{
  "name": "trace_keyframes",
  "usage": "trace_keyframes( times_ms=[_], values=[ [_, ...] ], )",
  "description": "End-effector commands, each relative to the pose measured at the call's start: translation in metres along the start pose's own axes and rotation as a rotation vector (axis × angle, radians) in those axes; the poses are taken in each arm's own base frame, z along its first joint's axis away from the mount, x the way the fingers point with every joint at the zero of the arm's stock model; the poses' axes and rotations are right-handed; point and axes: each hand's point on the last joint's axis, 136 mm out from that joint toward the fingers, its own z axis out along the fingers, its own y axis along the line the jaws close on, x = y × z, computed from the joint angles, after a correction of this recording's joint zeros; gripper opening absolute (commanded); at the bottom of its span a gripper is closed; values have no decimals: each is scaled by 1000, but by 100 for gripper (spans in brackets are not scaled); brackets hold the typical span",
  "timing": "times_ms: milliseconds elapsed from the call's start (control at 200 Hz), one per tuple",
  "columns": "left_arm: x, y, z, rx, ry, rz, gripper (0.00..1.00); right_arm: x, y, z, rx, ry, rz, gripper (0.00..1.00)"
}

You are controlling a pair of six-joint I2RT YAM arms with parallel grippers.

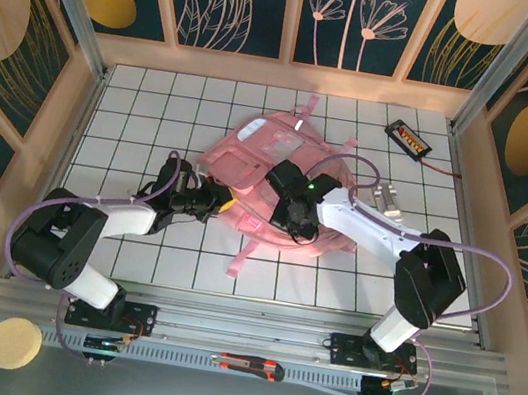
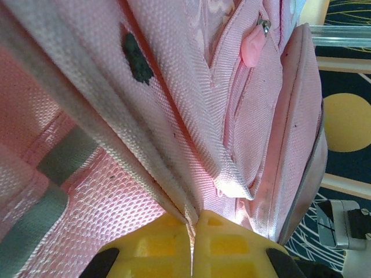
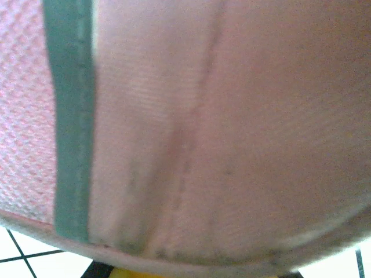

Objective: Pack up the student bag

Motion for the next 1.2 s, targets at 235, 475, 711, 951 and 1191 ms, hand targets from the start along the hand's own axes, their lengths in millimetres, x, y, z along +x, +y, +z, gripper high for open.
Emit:
trace_keyframes(
  times_ms=[235,475,711,951,1191],
  values=[
    [-42,5,-17,-58,-65,64,0,-5,4,-12,-45,-19,-103,0],
    [-59,-11,-11,-62,-39,115,0,3,64,-7,-209,24,-150,0],
    [-47,-8,-26,-68,-51,74,77,8,85,-6,-266,65,-200,0],
    [-35,-17,-62,-56,-151,-7,99,12,98,-6,-321,127,-276,0],
    [1,-29,-74,-12,-188,-90,99,14,118,-20,-455,166,-313,0]
  ],
)
